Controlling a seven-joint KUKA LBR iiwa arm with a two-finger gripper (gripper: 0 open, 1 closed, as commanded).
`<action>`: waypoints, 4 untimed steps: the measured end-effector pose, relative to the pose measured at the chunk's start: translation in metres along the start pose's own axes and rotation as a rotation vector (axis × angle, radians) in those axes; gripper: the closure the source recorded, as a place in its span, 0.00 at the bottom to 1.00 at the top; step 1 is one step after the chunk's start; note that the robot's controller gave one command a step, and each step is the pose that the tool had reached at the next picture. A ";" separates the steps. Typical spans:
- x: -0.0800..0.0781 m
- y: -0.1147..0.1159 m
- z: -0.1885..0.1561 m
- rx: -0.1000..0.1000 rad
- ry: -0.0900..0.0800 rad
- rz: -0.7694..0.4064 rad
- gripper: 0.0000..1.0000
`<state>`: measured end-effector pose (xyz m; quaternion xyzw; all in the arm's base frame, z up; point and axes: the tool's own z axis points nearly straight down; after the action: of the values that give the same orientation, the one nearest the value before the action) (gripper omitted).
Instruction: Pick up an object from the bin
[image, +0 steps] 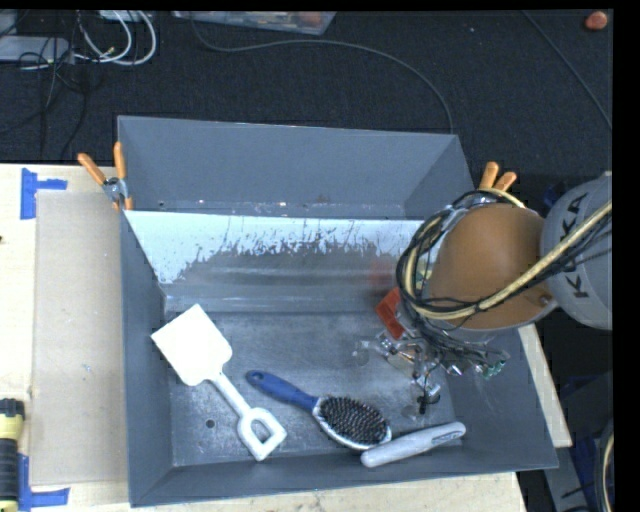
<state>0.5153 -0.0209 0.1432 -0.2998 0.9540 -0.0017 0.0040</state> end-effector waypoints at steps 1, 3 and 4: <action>-0.001 0.023 0.017 -0.015 0.018 0.012 0.00; -0.039 0.036 0.019 -0.005 0.007 0.460 0.00; -0.035 0.068 0.039 -0.006 0.008 0.261 0.00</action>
Offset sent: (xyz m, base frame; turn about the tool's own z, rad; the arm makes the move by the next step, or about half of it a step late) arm 0.0089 0.0459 0.0039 0.4663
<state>0.5058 0.0551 0.1041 -0.1729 0.9849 0.0003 -0.0004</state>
